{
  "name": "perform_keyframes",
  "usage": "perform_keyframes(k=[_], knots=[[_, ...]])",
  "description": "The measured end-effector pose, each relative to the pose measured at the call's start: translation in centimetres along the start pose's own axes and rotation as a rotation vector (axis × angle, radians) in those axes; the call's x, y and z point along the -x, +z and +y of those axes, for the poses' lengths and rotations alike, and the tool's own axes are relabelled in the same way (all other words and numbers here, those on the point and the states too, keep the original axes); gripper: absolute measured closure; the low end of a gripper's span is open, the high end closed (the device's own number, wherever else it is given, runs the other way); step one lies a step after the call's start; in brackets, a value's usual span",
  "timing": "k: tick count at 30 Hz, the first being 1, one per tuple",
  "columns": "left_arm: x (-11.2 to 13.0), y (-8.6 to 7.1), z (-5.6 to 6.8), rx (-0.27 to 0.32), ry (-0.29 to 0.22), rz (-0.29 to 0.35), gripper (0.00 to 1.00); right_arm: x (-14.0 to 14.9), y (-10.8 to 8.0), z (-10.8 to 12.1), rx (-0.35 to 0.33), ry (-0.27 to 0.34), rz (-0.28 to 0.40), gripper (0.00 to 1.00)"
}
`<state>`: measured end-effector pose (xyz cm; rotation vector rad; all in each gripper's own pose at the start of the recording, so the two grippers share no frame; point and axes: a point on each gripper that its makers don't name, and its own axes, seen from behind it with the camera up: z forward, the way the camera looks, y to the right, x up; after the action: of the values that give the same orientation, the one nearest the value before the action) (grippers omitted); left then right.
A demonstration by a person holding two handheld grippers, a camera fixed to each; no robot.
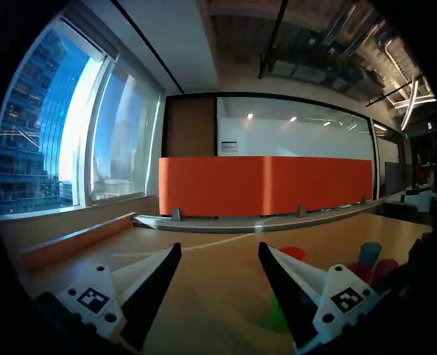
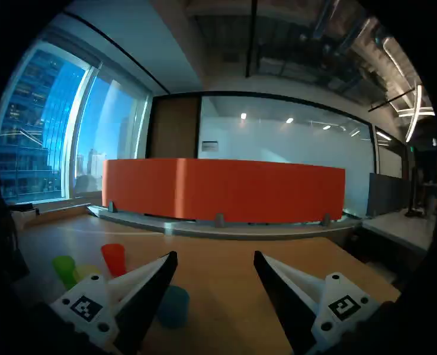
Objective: Pour water
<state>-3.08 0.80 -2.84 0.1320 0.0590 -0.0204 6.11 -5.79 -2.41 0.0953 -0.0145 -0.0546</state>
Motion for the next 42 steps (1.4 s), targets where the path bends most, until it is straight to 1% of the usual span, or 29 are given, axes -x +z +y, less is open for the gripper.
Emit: perform_keyframes(k=[3, 5, 9, 12, 18, 23, 26, 36, 42], knots=[[1.1, 0.1, 0.0, -0.001, -0.014, -0.009, 0.03, 0.5, 0.4, 0.4, 0.015, -0.015, -0.019, 0.0], [1.7, 0.2, -0.1, -0.002, -0.014, -0.012, 0.03, 0.8, 0.5, 0.6, 0.022, -0.025, -0.029, 0.0], [2.8, 0.5, -0.5, -0.013, -0.004, -0.018, 0.03, 1.3, 0.8, 0.7, 0.036, -0.026, -0.042, 0.0], [3.4, 1.0, -0.6, -0.012, 0.009, -0.022, 0.03, 1.4, 0.9, 0.6, 0.037, -0.016, -0.047, 0.0], [3.7, 1.9, -0.8, -0.007, 0.015, -0.014, 0.03, 1.4, 1.3, 0.6, 0.046, -0.006, -0.049, 0.0], [3.8, 2.3, -1.5, -0.02, 0.017, -0.009, 0.03, 1.5, 1.5, 0.6, 0.046, -0.011, -0.052, 0.0], [4.1, 2.6, -1.8, -0.023, 0.017, -0.01, 0.03, 1.5, 1.6, 0.6, 0.048, -0.014, -0.054, 0.0], [4.9, 3.1, -1.9, -0.021, 0.014, -0.023, 0.03, 1.2, 1.3, 0.6, 0.048, -0.021, -0.052, 0.0], [5.4, 3.2, -1.7, -0.016, 0.015, -0.032, 0.03, 1.1, 1.2, 0.5, 0.044, -0.028, -0.05, 0.0]])
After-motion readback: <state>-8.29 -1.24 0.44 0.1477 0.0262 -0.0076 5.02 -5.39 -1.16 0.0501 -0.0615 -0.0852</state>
